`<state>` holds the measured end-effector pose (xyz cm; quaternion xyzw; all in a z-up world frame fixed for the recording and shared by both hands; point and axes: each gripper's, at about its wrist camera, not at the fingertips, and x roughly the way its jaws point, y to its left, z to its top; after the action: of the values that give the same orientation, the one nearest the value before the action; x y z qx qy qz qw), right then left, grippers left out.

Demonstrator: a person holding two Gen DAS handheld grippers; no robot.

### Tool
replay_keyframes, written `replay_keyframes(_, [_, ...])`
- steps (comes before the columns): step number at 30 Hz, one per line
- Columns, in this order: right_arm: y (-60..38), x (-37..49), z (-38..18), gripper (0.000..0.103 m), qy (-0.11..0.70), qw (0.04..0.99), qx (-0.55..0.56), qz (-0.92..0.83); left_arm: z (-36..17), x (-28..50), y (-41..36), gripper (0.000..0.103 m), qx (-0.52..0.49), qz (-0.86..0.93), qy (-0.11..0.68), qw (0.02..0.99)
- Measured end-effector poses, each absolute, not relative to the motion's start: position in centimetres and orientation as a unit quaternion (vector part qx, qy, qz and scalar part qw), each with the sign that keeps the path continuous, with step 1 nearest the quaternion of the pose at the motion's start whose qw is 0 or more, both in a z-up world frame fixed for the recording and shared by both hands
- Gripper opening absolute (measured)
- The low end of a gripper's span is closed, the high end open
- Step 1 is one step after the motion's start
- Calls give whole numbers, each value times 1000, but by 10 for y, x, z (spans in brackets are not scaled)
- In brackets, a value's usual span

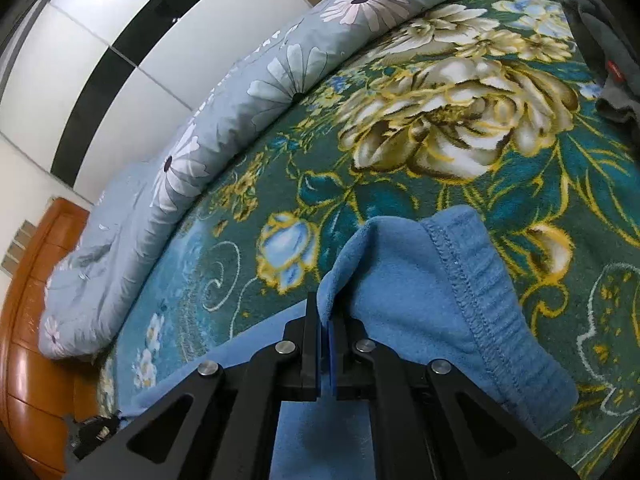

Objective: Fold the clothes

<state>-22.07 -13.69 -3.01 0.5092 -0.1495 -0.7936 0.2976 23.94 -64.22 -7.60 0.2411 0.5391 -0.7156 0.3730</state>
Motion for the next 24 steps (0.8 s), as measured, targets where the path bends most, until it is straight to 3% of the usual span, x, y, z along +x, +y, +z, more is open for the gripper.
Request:
replay_keyframes(2, [-136,-214,-23,10,-140,309,497,-799,-70,246,-636,53,237,-721,538,368])
replay_keyframes(3, [-135,-211,-20,16,-135,315,491,-801,-66,249,-633,57,234,-724,537,365])
replay_keyframes(5, [-127,-198,-10,54,-135,333,475,-804,-56,254,-620,60,243,-729,515,379])
replay_keyframes(6, [-120,-190,-4,57,-138,343,466,-804,-53,256,-614,62,252,-729,501,392])
replay_keyframes(9, [-98,-167,12,59,-143,365,443,-807,-55,258,-600,65,285,-719,477,417])
replay_keyframes(12, [-67,-149,12,64,-149,350,438,-815,-71,256,-592,65,299,-710,512,381])
replay_keyframes(22, [-15,-157,-44,65,-250,297,495,-777,-70,249,-594,65,257,-713,525,388])
replay_keyframes(24, [-28,-160,-43,65,-249,308,490,-777,-69,250,-597,51,244,-713,529,390])
